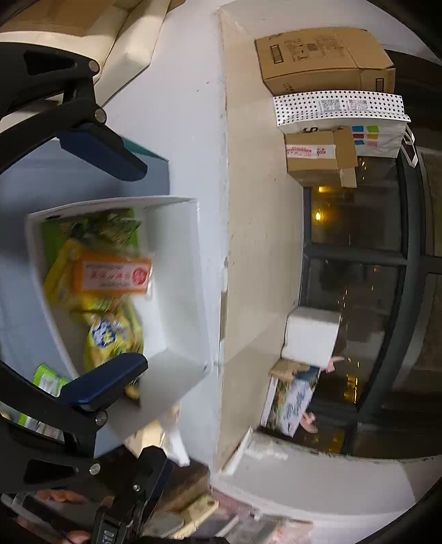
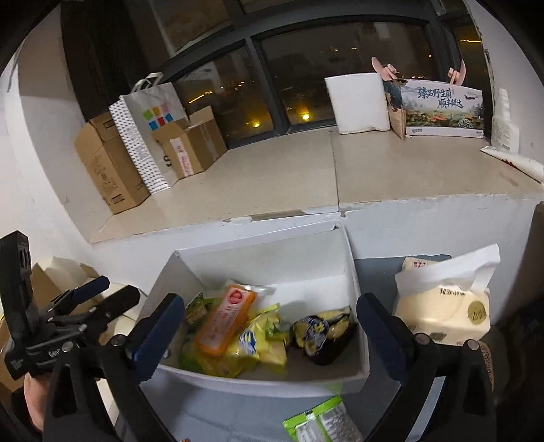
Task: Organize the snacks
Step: 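Drop the orange packet and yellow chip bag into the white box, then grasp the green wafer packet with the right gripper while the left gripper grasps the white bread bag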
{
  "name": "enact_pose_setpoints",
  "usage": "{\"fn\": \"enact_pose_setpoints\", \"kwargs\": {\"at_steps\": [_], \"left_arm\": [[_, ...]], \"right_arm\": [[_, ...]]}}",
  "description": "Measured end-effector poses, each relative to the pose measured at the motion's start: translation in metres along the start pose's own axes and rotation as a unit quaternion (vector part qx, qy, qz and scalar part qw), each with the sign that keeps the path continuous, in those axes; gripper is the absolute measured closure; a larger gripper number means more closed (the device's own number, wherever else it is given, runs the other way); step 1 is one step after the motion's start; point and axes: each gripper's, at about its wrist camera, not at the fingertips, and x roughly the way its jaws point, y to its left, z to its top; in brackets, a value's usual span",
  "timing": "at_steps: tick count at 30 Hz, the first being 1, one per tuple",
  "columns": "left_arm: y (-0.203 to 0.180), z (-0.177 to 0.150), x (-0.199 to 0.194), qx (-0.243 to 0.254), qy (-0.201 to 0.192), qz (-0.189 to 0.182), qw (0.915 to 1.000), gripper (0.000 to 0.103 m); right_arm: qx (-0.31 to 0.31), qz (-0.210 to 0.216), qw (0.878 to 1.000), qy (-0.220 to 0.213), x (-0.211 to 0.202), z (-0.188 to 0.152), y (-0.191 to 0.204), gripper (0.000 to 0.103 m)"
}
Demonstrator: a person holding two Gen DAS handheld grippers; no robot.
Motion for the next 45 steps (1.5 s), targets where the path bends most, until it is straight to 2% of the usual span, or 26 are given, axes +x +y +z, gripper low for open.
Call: {"fn": "enact_pose_setpoints", "kwargs": {"at_steps": [6,10,14,16,24,31,33,37,39,42,45], "left_arm": [[-0.006,-0.032,-0.06,0.017,-0.019,-0.032,0.9992,0.0],[-0.013,-0.065,-0.1,0.028,-0.021,-0.056,0.9978,0.0],[-0.022,-0.099,-0.133,0.039,-0.02,-0.064,0.997,0.0],[-0.028,-0.114,-0.144,0.044,-0.02,-0.054,0.9974,0.0],[-0.053,-0.173,-0.164,0.043,0.001,-0.068,0.9967,0.0],[-0.073,-0.207,-0.162,0.062,0.021,-0.068,0.9955,0.0],[-0.074,-0.209,-0.159,0.062,0.028,-0.073,0.995,0.0],[-0.074,-0.209,-0.155,0.064,0.032,-0.077,0.9945,0.0],[-0.073,-0.209,-0.152,0.061,0.034,-0.077,0.9946,0.0],[-0.069,-0.211,-0.145,0.053,0.048,-0.079,0.9943,0.0],[-0.064,-0.213,-0.14,0.048,0.058,-0.075,0.9943,0.0]], "right_arm": [[-0.01,0.031,0.999,-0.026,-0.054,-0.022,0.009,0.0],[-0.023,0.043,0.998,-0.047,-0.1,-0.052,0.009,0.0],[-0.03,0.011,0.998,-0.051,-0.133,-0.092,0.003,0.0],[-0.033,-0.007,0.998,-0.045,-0.142,-0.112,-0.002,0.0],[-0.022,-0.057,0.998,0.007,-0.152,-0.185,-0.016,0.0],[-0.016,-0.087,0.995,0.039,-0.138,-0.21,-0.034,0.0],[-0.041,-0.088,0.994,0.046,-0.128,-0.202,-0.035,0.0],[-0.109,-0.072,0.987,0.097,-0.087,-0.173,-0.036,0.0],[-0.144,-0.059,0.979,0.13,-0.061,-0.157,-0.034,0.0],[-0.197,-0.069,0.963,0.17,-0.022,-0.14,-0.03,0.0],[-0.215,-0.067,0.949,0.221,0.017,-0.134,-0.03,0.0]]}}
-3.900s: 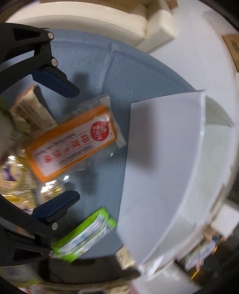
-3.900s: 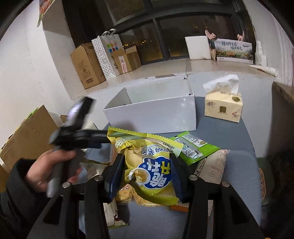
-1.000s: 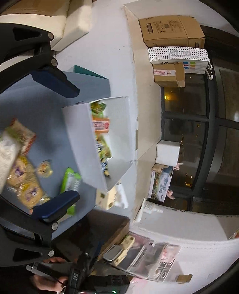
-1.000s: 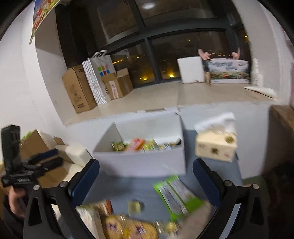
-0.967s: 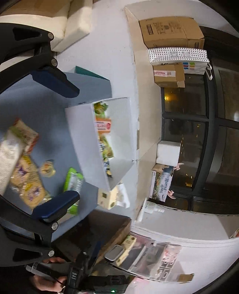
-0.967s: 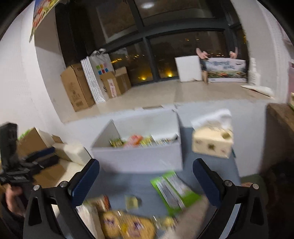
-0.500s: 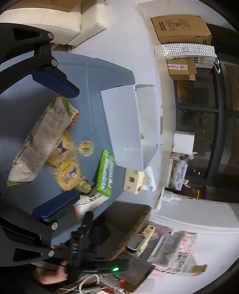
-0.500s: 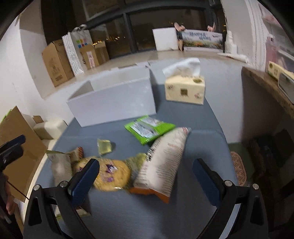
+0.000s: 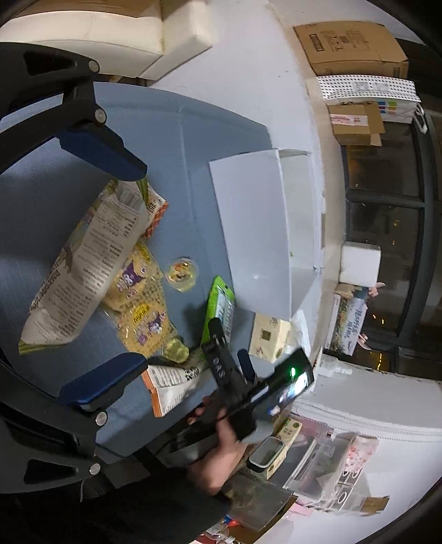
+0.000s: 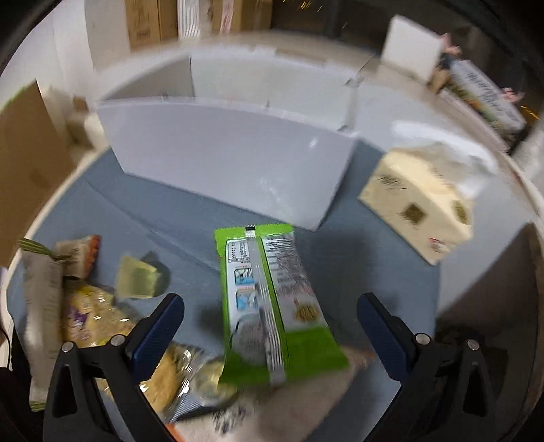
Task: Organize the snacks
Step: 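Grasp the green wafer packet with the right gripper while the left gripper grasps the white bread bag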
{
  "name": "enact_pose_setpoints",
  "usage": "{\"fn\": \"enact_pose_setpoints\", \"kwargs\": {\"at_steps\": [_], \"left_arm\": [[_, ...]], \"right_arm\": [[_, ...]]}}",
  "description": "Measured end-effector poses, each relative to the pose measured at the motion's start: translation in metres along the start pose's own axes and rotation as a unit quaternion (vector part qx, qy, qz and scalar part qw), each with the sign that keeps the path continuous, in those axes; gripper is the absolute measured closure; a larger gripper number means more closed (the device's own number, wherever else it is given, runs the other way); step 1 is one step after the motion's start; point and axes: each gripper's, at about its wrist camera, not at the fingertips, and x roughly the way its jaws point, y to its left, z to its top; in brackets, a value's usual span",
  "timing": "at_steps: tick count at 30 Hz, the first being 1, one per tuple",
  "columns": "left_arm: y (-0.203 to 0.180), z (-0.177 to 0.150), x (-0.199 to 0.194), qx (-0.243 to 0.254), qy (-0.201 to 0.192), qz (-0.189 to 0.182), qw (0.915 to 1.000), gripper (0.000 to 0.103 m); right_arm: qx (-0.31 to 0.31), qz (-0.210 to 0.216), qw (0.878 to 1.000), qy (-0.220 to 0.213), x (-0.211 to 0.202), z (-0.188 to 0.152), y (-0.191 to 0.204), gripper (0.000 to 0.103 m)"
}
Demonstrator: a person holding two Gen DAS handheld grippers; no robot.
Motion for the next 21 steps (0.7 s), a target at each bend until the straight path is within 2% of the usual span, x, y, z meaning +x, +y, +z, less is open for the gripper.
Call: {"fn": "enact_pose_setpoints", "kwargs": {"at_steps": [3,6,7,8,11,14,21], "left_arm": [[0.008,-0.005,0.006,-0.012,0.011,0.002,0.9999,0.0],[0.019,-0.011,0.015,-0.035,0.028,0.003,0.999,0.0],[0.021,-0.013,0.017,-0.041,0.032,0.0,0.9986,0.0],[0.024,-0.015,0.019,-0.05,0.038,-0.003,0.998,0.0],[0.031,-0.021,0.023,-0.068,0.046,-0.005,0.9966,0.0],[0.035,-0.027,0.027,-0.088,0.053,-0.003,0.9947,0.0],[0.029,-0.033,0.039,-0.114,0.076,0.008,0.9905,0.0]], "right_arm": [[-0.016,0.002,0.999,0.044,0.028,0.008,0.006,0.0],[-0.022,0.006,0.998,0.061,0.041,0.007,0.012,0.003],[-0.017,0.021,0.998,0.065,0.044,0.006,0.013,0.008],[-0.014,0.031,0.997,0.07,0.047,0.006,0.013,0.037],[-0.018,0.01,0.998,0.066,0.044,0.001,0.018,0.036],[-0.004,0.02,0.999,0.043,0.029,-0.004,0.018,0.036],[0.061,0.04,0.996,-0.058,-0.042,-0.032,0.021,0.036]]}}
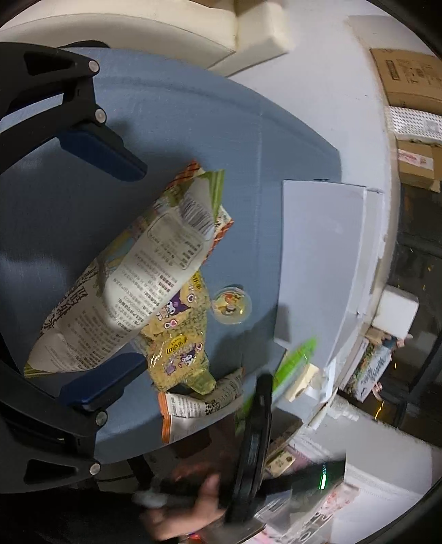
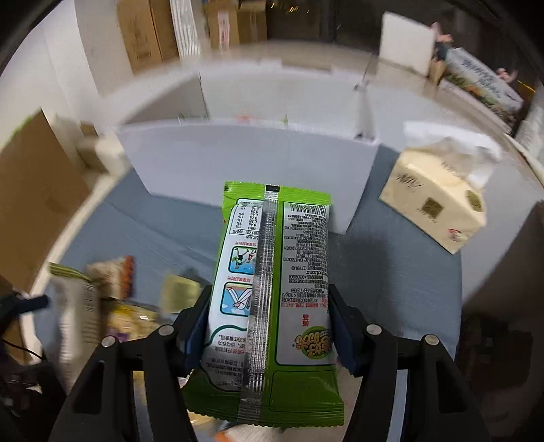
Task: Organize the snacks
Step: 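Grasp the green wafer packet with the right gripper while the left gripper grasps the white bread bag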
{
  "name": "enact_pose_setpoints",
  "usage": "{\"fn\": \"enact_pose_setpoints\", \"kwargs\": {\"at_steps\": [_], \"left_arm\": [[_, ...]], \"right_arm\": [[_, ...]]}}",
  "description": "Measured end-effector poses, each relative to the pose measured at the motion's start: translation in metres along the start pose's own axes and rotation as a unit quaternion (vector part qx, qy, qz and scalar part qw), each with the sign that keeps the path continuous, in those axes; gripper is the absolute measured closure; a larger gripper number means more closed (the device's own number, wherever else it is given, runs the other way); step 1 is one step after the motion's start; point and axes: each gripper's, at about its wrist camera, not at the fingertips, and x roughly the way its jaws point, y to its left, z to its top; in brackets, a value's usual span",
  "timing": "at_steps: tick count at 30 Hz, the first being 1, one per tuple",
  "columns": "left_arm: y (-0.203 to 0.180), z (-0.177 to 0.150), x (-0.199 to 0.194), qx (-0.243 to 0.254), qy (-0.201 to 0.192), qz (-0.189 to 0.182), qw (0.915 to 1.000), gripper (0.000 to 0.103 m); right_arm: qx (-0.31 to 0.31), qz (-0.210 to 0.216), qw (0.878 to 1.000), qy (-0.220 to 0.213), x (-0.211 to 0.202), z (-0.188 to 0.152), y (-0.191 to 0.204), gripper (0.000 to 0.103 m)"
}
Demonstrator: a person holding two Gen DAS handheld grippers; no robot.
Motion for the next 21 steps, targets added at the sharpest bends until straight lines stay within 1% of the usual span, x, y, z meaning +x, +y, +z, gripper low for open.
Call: {"fn": "enact_pose_setpoints", "kwargs": {"at_steps": [3,4,6,8,10,11,12,13,16,18,21], "left_arm": [[0.0,0.001,0.01,-0.024,0.012,0.003,0.9996,0.0],[0.001,0.002,0.015,-0.032,0.017,0.008,0.9993,0.0],[0.002,0.003,0.027,-0.048,0.026,0.024,0.9982,0.0],[0.002,0.004,0.042,-0.055,0.039,0.009,0.9977,0.002],[0.005,0.003,0.05,-0.065,0.049,-0.008,0.9966,0.019],[0.005,0.003,0.047,-0.061,0.035,-0.009,0.9975,0.031],[0.007,0.003,0.045,-0.062,0.033,-0.013,0.9974,0.041],[0.01,0.002,0.042,-0.068,0.026,-0.033,0.9968,0.048],[0.015,0.002,0.028,-0.067,0.004,-0.052,0.9964,0.057],[0.015,0.003,0.015,-0.049,-0.017,-0.057,0.997,0.058],[0.015,0.008,-0.006,-0.032,-0.046,-0.073,0.9957,0.059]], "right_arm": [[0.017,0.014,0.999,-0.039,-0.032,-0.018,0.01,0.036],[0.018,0.019,0.998,-0.049,-0.037,-0.019,0.013,0.036],[0.02,0.036,0.997,-0.067,-0.052,-0.033,0.021,0.036],[0.018,0.046,0.995,-0.083,-0.068,-0.045,0.033,0.036],[0.017,0.055,0.994,-0.091,-0.075,-0.051,0.037,0.036],[0.014,0.059,0.994,-0.092,-0.074,-0.05,0.044,0.036],[0.015,0.062,0.994,-0.093,-0.076,-0.053,0.047,0.036],[0.015,0.063,0.993,-0.095,-0.076,-0.058,0.047,0.036],[0.022,0.07,0.992,-0.102,-0.08,-0.067,0.048,0.036],[0.025,0.075,0.991,-0.106,-0.079,-0.068,0.047,0.036],[0.025,0.078,0.991,-0.109,-0.08,-0.071,0.053,0.036]]}}
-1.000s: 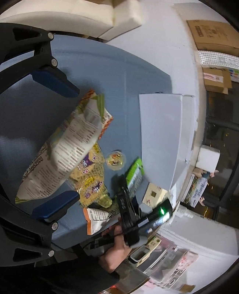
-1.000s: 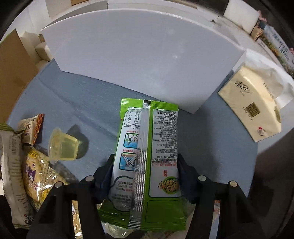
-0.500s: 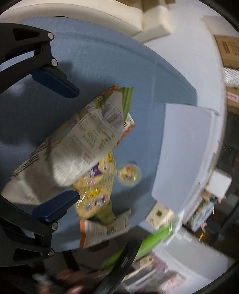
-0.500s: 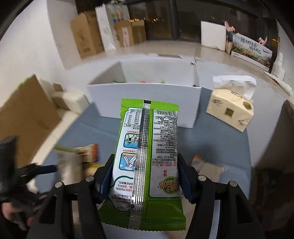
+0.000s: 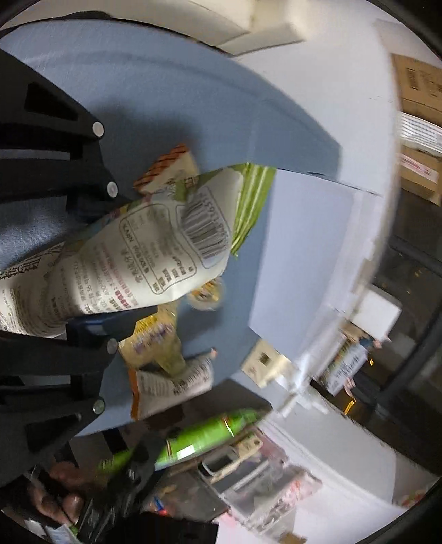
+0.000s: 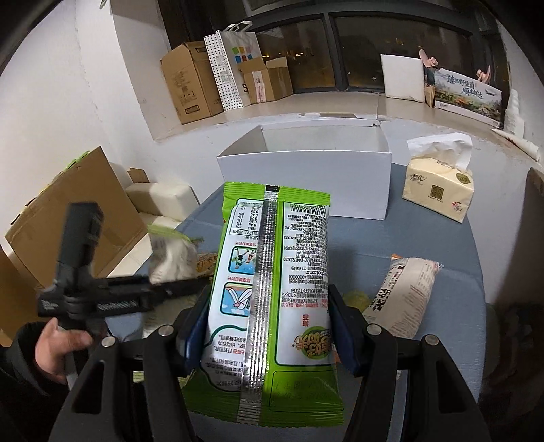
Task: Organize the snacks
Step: 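Grasp the green wafer packet with the right gripper while the left gripper grasps the white bread bag, then lower both packets into the white box and open both grippers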
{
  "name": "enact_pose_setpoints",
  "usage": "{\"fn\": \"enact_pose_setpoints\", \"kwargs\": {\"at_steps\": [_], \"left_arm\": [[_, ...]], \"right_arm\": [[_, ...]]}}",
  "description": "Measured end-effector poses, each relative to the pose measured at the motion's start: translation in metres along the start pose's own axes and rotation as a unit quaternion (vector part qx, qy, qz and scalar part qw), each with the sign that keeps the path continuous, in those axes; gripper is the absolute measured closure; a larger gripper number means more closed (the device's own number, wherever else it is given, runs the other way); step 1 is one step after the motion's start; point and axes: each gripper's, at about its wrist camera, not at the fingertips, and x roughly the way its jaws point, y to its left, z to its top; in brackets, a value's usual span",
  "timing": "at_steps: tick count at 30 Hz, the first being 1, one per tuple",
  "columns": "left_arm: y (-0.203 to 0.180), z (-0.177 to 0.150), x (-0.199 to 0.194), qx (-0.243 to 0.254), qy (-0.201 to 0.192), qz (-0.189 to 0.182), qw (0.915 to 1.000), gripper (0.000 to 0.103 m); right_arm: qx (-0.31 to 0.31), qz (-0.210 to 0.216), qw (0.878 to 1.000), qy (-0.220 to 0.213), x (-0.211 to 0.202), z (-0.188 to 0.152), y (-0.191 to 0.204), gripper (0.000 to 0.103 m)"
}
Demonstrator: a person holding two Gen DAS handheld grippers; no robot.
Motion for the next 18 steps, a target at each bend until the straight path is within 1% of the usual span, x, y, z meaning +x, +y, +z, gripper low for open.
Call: {"fn": "enact_pose_setpoints", "kwargs": {"at_steps": [3,5,7,9,11,13,15,17,18], "left_arm": [[-0.005,0.013,-0.021,0.024,-0.035,-0.009,0.9991,0.06],[-0.009,0.029,-0.031,0.044,-0.055,-0.01,0.9975,0.061],[-0.012,0.049,-0.038,0.055,-0.071,-0.012,0.9959,0.061],[-0.018,0.076,-0.042,0.073,-0.093,-0.013,0.9929,0.062],[-0.021,0.102,-0.044,0.082,-0.111,-0.014,0.9904,0.062],[-0.027,0.133,-0.041,0.09,-0.117,-0.017,0.9888,0.062],[-0.034,0.164,-0.037,0.108,-0.129,-0.011,0.9857,0.062],[-0.041,0.195,-0.028,0.125,-0.138,0.0,0.9825,0.062],[-0.044,0.209,-0.019,0.132,-0.137,0.004,0.9816,0.062]], "right_arm": [[0.008,0.003,1.0,-0.012,-0.001,0.004,0.0,0.036],[0.017,0.0,0.999,-0.026,-0.002,0.009,-0.002,0.036],[0.028,-0.003,0.999,-0.039,-0.001,0.02,-0.005,0.036],[0.037,-0.005,0.998,-0.047,0.002,0.032,-0.01,0.036],[0.048,-0.01,0.997,-0.058,0.007,0.053,-0.017,0.036],[0.064,-0.007,0.996,-0.066,0.013,0.076,-0.027,0.036],[0.076,-0.002,0.995,-0.07,0.021,0.101,-0.035,0.036],[0.083,-0.009,0.994,-0.075,0.032,0.128,-0.044,0.036],[0.089,-0.011,0.993,-0.076,0.039,0.142,-0.05,0.036]]}}
